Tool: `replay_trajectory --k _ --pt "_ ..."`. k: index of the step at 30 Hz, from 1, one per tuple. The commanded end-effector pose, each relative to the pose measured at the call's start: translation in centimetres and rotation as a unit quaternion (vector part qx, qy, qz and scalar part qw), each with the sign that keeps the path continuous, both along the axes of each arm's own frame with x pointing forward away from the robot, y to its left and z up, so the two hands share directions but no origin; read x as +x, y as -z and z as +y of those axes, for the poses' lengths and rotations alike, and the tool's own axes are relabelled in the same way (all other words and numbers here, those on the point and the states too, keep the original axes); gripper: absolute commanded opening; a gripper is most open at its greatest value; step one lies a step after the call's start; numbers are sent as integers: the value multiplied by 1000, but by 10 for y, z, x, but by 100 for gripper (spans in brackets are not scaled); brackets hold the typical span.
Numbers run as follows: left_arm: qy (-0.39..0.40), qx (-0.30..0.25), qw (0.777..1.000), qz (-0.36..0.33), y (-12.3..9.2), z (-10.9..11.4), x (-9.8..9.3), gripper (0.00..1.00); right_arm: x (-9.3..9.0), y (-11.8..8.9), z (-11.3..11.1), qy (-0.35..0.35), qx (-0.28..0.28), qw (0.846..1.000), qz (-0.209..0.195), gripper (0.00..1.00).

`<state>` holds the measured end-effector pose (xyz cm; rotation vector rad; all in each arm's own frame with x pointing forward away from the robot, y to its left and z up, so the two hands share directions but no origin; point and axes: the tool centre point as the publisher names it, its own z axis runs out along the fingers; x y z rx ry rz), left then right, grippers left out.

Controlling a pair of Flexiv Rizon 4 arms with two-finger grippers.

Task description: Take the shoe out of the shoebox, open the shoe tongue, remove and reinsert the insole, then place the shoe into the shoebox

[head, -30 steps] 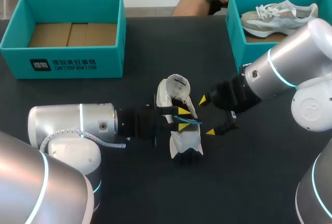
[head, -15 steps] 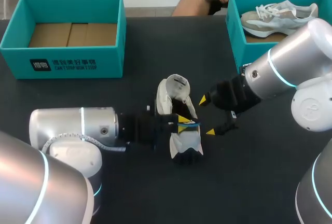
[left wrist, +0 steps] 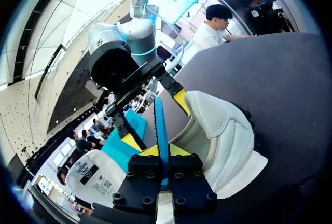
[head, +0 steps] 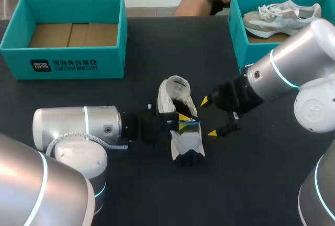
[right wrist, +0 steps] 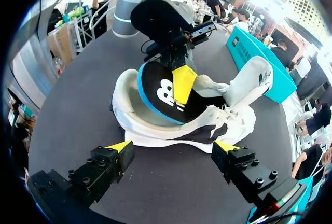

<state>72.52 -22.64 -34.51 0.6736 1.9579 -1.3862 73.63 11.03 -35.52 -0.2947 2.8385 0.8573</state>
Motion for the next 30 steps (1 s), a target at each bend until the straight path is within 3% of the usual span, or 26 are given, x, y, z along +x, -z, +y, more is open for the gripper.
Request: replay_trajectory --k 1,15,19,20,21,22,30 --pt "4 -8 1000 -1 -8 3 -8 30 -1 1 1 1 -1 1000 -1 100" --pt "20 -30 999 -3 -27 -4 -23 30 -1 1 1 1 -1 1000 -1 100" --pt "27 -26 999 3 -21 -8 -28 24 -1 1 1 1 -1 1000 -1 100" --pt "28 -22 999 4 -19 -8 -29 16 -1 1 1 1 -1 1000 -1 100" --pt "28 -21 999 5 -17 -8 -29 3 -1 1 1 1 -1 1000 -1 100" --pt "29 -18 999 7 -14 -8 -29 0 -1 1 1 1 -1 1000 -1 100" --pt "15 -5 1000 1 2 -3 -19 0 -1 1 1 1 -1 1000 -1 100"
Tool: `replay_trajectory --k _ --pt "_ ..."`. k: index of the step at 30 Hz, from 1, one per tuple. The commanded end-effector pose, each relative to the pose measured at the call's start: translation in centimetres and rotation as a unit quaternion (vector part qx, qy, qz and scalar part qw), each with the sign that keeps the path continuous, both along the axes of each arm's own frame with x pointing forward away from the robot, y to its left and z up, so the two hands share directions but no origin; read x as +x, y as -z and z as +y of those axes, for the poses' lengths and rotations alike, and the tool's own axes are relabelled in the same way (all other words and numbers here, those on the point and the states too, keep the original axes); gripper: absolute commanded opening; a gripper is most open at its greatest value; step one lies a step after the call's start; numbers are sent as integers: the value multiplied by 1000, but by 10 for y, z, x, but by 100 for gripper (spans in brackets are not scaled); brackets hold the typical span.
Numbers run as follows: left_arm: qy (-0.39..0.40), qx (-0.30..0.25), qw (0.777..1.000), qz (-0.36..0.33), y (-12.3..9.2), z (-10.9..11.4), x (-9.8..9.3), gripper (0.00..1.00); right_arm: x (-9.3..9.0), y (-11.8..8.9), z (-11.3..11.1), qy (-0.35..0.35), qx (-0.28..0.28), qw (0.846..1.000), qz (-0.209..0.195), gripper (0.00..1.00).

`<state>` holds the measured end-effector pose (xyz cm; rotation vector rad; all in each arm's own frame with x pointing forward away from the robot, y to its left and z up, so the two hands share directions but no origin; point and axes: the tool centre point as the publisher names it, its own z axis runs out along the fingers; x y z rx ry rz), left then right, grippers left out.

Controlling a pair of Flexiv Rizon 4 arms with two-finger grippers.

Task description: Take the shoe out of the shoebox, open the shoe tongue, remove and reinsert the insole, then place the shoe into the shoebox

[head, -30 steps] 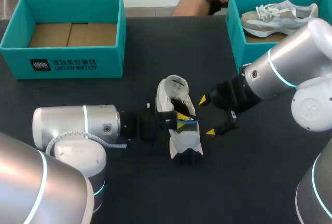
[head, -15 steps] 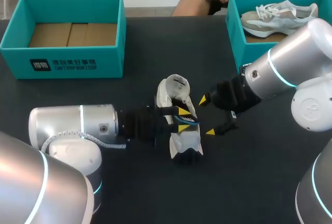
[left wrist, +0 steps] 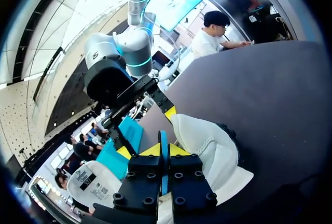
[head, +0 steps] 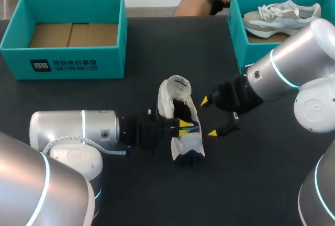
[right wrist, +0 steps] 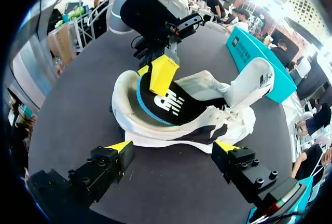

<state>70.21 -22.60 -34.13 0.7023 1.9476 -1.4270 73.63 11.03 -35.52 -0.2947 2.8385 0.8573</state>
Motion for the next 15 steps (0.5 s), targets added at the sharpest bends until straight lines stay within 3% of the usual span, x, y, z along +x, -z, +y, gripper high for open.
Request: replay_trajectory --k 1,8,9,10,11,13,15 --pt "-8 5 1000 -6 7 -2 7 0 -1 1 1 1 -1 1000 -1 100" --pt "-16 7 1000 -4 8 6 13 0 -1 1 1 1 -1 1000 -1 100" --pt "-14 5 1000 -2 6 6 12 5 -1 1 1 1 -1 1000 -1 100" --pt "-11 2 1000 -1 3 6 10 26 -1 1 1 1 -1 1000 -1 100" --pt "-8 -3 1000 0 1 6 9 35 -1 1 1 1 -1 1000 -1 100" --pt "-8 -11 1000 1 -5 5 6 33 -1 1 1 1 -1 1000 -1 100" --pt "-5 -14 1000 0 -11 5 5 38 -1 1 1 1 -1 1000 -1 100"
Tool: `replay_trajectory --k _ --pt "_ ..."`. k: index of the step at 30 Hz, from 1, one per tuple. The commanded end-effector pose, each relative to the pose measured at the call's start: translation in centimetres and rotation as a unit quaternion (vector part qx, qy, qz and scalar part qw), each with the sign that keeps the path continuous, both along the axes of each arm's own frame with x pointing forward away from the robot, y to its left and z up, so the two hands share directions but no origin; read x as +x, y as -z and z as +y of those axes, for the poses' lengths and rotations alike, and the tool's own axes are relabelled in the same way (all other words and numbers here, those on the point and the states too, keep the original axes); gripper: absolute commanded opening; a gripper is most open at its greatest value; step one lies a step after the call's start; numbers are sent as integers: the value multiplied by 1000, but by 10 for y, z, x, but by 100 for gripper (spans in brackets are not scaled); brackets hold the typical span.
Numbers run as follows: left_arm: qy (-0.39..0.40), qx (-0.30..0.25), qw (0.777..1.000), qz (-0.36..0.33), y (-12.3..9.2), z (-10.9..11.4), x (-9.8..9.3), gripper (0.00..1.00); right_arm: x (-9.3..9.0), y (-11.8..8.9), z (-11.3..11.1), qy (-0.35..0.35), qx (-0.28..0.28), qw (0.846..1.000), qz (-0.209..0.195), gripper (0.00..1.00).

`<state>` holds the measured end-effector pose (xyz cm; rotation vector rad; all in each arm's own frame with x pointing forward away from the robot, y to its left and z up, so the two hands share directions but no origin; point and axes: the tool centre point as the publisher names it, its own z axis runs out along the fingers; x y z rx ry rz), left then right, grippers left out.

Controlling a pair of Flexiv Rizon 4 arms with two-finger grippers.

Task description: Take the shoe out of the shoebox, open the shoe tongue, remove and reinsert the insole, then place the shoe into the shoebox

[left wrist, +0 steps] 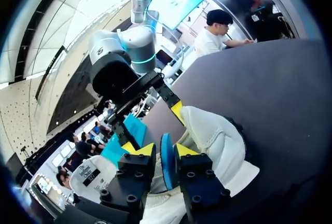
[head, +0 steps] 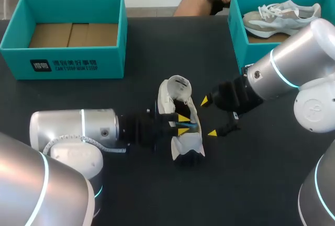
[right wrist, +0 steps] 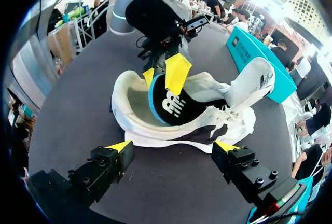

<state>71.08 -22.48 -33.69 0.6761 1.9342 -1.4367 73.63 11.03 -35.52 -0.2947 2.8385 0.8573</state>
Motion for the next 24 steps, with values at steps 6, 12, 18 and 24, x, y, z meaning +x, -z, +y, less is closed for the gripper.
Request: replay_trajectory --k 6,12,18,24 --pt "10 -15 1000 -6 -23 4 -7 48 -1 1 1 1 -1 1000 -1 100" --pt "8 -30 999 -11 -41 7 -10 47 -1 1 1 1 -1 1000 -1 100" --pt "11 -35 999 -8 -55 9 -15 47 -1 1 1 1 -1 1000 -1 100" --pt "13 -19 1000 3 -59 17 -19 47 -1 1 1 1 -1 1000 -1 100"
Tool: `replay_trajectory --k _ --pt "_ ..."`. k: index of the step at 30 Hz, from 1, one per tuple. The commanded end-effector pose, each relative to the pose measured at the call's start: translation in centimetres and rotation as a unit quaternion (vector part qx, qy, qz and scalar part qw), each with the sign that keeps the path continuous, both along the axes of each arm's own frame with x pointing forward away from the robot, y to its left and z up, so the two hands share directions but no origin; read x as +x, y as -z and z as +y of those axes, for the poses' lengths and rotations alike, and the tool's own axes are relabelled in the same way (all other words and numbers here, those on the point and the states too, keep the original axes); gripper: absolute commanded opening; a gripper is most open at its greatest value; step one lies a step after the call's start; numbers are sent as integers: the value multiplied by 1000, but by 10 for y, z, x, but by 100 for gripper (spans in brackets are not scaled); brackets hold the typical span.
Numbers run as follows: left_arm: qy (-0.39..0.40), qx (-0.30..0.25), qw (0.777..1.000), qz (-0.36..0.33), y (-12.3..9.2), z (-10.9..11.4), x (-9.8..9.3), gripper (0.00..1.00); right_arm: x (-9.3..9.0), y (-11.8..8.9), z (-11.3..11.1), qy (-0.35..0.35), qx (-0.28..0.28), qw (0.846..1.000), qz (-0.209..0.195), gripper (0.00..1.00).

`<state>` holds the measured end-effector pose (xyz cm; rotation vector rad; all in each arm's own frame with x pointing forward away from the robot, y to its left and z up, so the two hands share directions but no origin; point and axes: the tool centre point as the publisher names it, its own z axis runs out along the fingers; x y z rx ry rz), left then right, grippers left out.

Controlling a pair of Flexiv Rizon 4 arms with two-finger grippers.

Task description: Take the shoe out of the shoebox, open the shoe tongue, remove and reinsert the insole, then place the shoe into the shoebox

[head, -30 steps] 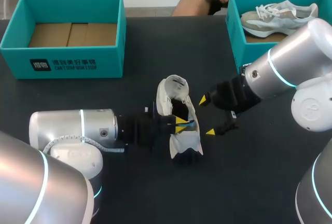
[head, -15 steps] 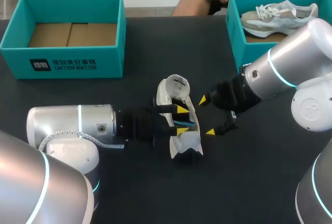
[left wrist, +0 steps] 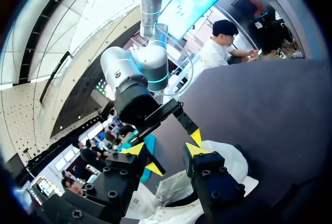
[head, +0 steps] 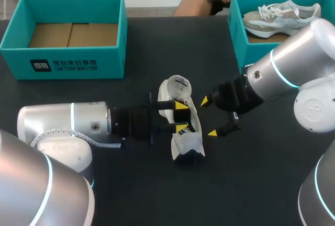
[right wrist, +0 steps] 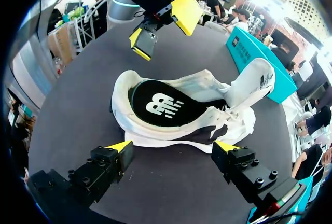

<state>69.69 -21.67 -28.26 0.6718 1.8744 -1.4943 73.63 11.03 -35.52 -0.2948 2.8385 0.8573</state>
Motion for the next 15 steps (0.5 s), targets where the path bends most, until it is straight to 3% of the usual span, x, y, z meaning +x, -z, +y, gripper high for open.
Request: replay_trajectory --k 1,5,12,13,15 --pt "8 24 1000 8 -5 10 -5 47 -1 1 1 1 -1 1000 -1 100" --pt "11 43 999 4 -4 18 2 47 -1 1 1 1 -1 1000 -1 100" --pt "51 104 993 -5 -15 29 17 49 -1 -16 -35 0 -20 1000 17 100" --pt "71 124 990 -5 -17 30 20 51 -1 -18 -40 -2 -17 1000 22 100" --pt "93 144 985 -11 -21 30 24 74 0 -22 -48 -7 -18 999 34 100"
